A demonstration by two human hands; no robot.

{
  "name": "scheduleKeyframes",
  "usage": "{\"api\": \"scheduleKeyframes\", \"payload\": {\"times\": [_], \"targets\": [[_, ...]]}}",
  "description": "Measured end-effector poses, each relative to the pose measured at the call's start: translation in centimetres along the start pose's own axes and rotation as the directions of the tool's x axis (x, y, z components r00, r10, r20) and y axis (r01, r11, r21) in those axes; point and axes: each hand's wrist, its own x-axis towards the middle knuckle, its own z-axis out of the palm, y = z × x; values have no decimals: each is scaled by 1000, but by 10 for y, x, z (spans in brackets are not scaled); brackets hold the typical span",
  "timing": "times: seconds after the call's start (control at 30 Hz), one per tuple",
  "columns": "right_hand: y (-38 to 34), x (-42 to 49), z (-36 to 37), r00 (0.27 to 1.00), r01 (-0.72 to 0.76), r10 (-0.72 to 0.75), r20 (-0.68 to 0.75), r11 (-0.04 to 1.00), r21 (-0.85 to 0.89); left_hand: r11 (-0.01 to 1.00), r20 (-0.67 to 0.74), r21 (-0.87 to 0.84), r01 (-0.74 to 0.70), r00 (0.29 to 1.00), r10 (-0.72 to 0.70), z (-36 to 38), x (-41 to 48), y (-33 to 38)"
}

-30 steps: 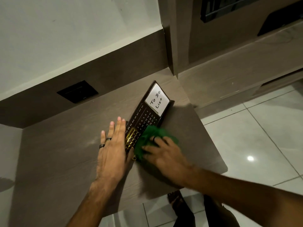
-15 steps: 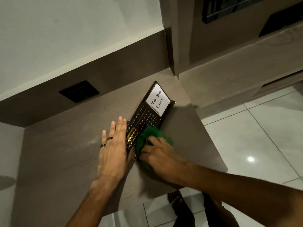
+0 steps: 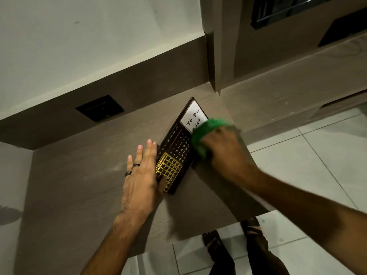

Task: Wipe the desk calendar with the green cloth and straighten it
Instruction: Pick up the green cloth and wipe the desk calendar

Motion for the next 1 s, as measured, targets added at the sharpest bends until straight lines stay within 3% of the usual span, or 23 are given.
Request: {"api": "scheduleKeyframes", "payload": {"times": [0.07, 0.17, 0.23, 0.3, 0.37, 0.47, 0.5, 0.57, 0.63, 0.7, 0.77, 0.87, 1.0], "targets": [[-28, -29, 13, 970, 230, -236, 63, 969, 91, 1000, -1, 12, -9, 1000, 9, 0, 0, 0], [-39, -36, 20, 889, 374, -407, 211, 910, 177, 1000, 3, 20, -7, 1000, 7, -1, 0, 0], [-20, -17, 11, 924, 309, -331, 193, 941, 136, 1000, 3, 20, -1, 1000, 1, -1, 0, 1], [15, 13, -1, 991, 99, -102, 90, 994, 39, 1000, 2, 11, 10, 1000, -10, -2, 1, 2], [46, 35, -13, 994, -92, 93, 63, 995, -31, 1000, 9, 0, 19, 1000, -19, -2, 2, 3], [41, 39, -12, 990, -134, 136, 19, 988, -80, 999, 11, -15, 28, 1000, -28, -2, 2, 4], [25, 30, -8, 993, -99, 105, 58, 990, -100, 1000, 5, -15, 27, 1000, -27, -2, 2, 3], [-16, 3, 6, 978, 112, -98, 183, 992, -66, 1000, -4, -16, 26, 1000, -26, -1, 2, 4], [-54, -27, 16, 879, 273, -294, 376, 956, 110, 1000, -6, -16, 27, 1000, -27, -1, 2, 5], [-76, -39, 12, 740, 138, -348, 576, 916, 376, 999, -1, -18, 29, 1000, -29, -2, 1, 5], [-81, -39, 3, 679, -84, -403, 613, 788, 610, 1000, 0, -19, 21, 1000, -21, -2, 1, 3], [-68, -29, -9, 784, -218, -337, 522, 637, 739, 999, 11, -26, 27, 1000, -27, -2, 2, 2], [-18, -16, -17, 869, -444, -18, 495, 414, 794, 999, -4, -30, 35, 999, -35, -2, 2, 3]]}}
